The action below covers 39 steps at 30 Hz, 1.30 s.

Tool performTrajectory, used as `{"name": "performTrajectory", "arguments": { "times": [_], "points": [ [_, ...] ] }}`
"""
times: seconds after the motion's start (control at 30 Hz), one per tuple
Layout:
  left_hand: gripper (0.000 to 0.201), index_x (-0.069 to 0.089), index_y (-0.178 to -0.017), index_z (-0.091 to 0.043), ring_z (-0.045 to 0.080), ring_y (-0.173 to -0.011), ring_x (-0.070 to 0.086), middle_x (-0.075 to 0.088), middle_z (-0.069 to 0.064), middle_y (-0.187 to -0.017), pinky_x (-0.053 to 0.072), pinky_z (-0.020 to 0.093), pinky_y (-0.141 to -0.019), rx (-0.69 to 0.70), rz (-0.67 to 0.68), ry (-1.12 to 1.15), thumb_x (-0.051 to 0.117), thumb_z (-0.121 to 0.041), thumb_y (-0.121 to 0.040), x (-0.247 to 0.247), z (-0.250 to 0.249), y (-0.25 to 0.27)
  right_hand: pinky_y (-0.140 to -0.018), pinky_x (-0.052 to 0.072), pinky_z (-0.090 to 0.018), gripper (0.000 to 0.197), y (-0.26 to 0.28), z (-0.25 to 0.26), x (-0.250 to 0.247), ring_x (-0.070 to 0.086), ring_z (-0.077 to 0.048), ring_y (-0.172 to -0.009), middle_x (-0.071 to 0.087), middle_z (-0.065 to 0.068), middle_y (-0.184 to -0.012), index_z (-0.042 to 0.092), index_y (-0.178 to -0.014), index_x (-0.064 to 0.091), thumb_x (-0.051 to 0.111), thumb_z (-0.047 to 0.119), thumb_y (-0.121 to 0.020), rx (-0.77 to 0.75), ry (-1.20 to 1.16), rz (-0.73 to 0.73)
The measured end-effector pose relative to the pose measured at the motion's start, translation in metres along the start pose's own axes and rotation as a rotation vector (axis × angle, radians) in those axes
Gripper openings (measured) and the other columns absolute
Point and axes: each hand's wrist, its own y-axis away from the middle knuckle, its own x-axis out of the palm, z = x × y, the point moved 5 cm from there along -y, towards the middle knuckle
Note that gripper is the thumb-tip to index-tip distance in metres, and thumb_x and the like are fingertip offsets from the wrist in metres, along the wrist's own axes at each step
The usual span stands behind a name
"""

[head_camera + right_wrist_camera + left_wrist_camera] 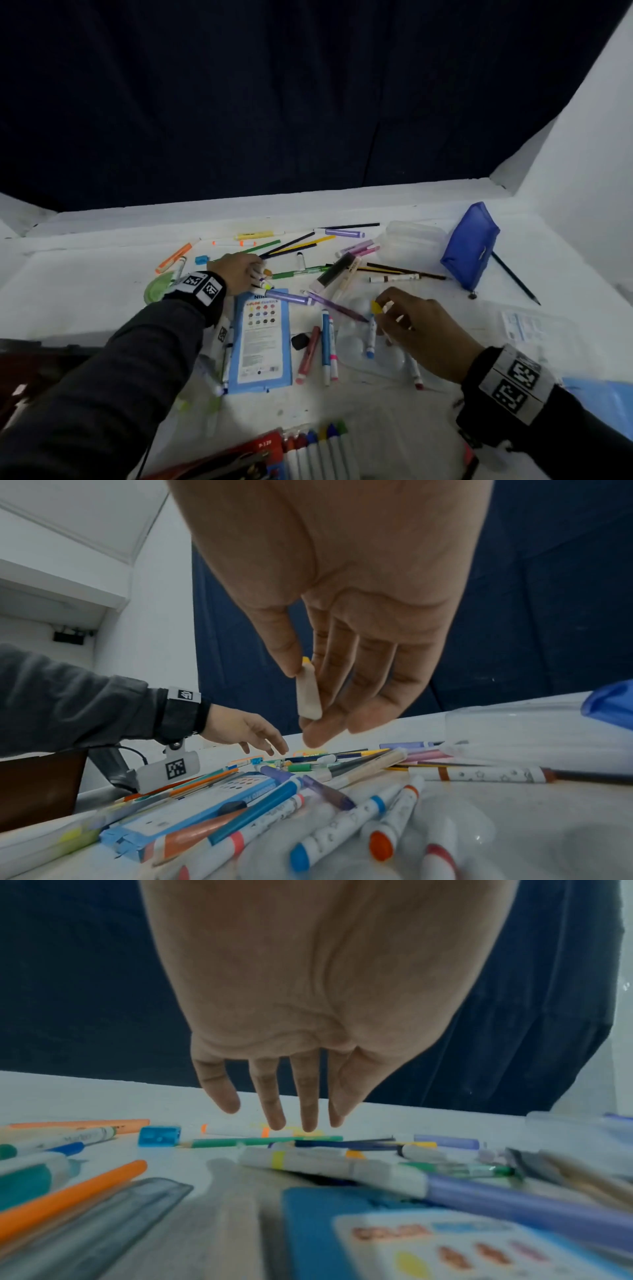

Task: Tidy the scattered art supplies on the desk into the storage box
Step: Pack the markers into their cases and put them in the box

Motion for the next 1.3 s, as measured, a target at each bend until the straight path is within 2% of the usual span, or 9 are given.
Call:
{"name": "performTrajectory", "arguments": {
  "times": [0.07, 0.1, 0.17, 0.27, 0.53, 0.8, 0.97, 1.03, 1.3],
  "points": [
    [0.017, 0.054, -0.08, -0.015, 0.005, -0.042, 0.034, 0.039, -0.005, -0.051, 0.031, 0.018, -0.042, -0.008, 0.03, 0.237, 0.053, -0.012, -0.096, -0.001, 0.003, -0.01, -0.064, 0.05, -0.014, 0.006, 0.002, 0.002, 0.006, 0.066, 0.0, -0.069, 0.07, 0.01, -0.087, 0.031, -0.103, 0.054, 0.05, 0.033, -0.099, 0.035, 0.006, 0.012],
    [0.018, 0.053, -0.078, -0.02, 0.004, -0.045, 0.032, 0.038, -0.008, -0.053, 0.03, 0.018, -0.045, 0.022, 0.052, 0.118, 0.055, -0.011, -0.094, -0.002, 0.005, -0.014, -0.065, 0.051, -0.014, 0.008, 0.003, 0.002, 0.009, 0.066, 0.001, -0.07, 0.07, 0.011, -0.089, 0.031, -0.105, 0.054, 0.051, 0.033, -0.099, 0.054, 0.005, 0.02],
    [0.036, 0.045, -0.074, -0.041, -0.003, -0.059, 0.033, 0.041, -0.017, -0.068, 0.036, 0.019, -0.062, 0.083, 0.081, -0.231, 0.062, -0.013, -0.089, -0.003, 0.012, -0.017, -0.069, 0.054, -0.016, 0.009, 0.005, 0.003, 0.013, 0.066, 0.001, -0.072, 0.07, 0.011, -0.09, 0.031, -0.106, 0.055, 0.051, 0.033, -0.098, 0.074, -0.001, 0.02],
    [0.045, 0.038, -0.067, -0.047, 0.008, -0.08, 0.047, 0.052, -0.011, -0.093, 0.046, 0.036, -0.09, 0.039, -0.022, -0.288, 0.061, -0.017, -0.091, -0.009, 0.008, -0.015, -0.066, 0.05, -0.012, 0.008, 0.005, 0.009, 0.019, 0.066, 0.003, -0.071, 0.071, 0.01, -0.089, 0.03, -0.105, 0.055, 0.052, 0.033, -0.098, 0.067, -0.001, 0.019],
    [0.015, 0.057, -0.091, -0.032, 0.021, -0.105, 0.059, 0.064, -0.009, -0.102, 0.03, 0.042, -0.102, -0.004, -0.078, -0.297, 0.058, -0.017, -0.092, -0.012, 0.004, -0.009, -0.063, 0.046, -0.007, 0.01, 0.012, 0.017, 0.026, 0.066, 0.002, -0.07, 0.071, 0.008, -0.087, 0.025, -0.107, 0.056, 0.053, 0.026, -0.098, 0.08, -0.058, -0.017],
    [0.011, 0.059, -0.101, -0.027, 0.022, -0.084, 0.062, 0.068, -0.005, -0.09, 0.042, 0.044, -0.094, 0.146, -0.381, -0.006, 0.052, -0.035, -0.1, -0.045, -0.028, 0.04, -0.068, 0.052, -0.012, 0.012, 0.03, 0.011, 0.029, 0.068, 0.002, -0.07, 0.071, 0.007, -0.09, 0.025, -0.109, 0.058, 0.055, 0.026, -0.097, 0.069, -0.061, -0.013],
    [0.008, 0.065, -0.102, -0.029, 0.009, -0.078, 0.061, 0.066, -0.008, -0.083, 0.048, 0.022, -0.072, 0.287, -0.514, 0.26, 0.061, -0.027, -0.097, -0.049, -0.075, 0.13, -0.07, 0.051, -0.01, 0.017, 0.042, 0.004, 0.033, 0.068, 0.003, -0.068, 0.073, 0.003, -0.084, 0.022, -0.11, 0.065, 0.059, 0.019, -0.094, 0.048, -0.009, 0.067],
    [0.01, 0.069, -0.101, -0.033, 0.006, -0.08, 0.061, 0.067, -0.011, -0.081, 0.044, 0.012, -0.069, 0.29, -0.492, 0.291, 0.064, -0.027, -0.095, -0.036, -0.088, 0.164, -0.072, 0.051, -0.009, 0.017, 0.046, 0.005, 0.035, 0.068, 0.004, -0.069, 0.073, 0.005, -0.088, 0.022, -0.11, 0.065, 0.061, 0.021, -0.094, 0.023, 0.006, 0.114],
    [0.015, 0.079, -0.1, -0.038, -0.004, -0.078, 0.065, 0.07, -0.029, -0.082, 0.043, 0.007, -0.068, 0.283, -0.211, 0.351, 0.074, -0.035, -0.087, 0.056, -0.127, 0.245, -0.073, 0.048, -0.009, 0.014, 0.069, 0.005, 0.054, 0.061, 0.001, -0.079, 0.065, 0.014, -0.091, 0.026, -0.095, 0.07, 0.071, 0.036, -0.084, -0.123, 0.158, 0.252]
  ]
}}
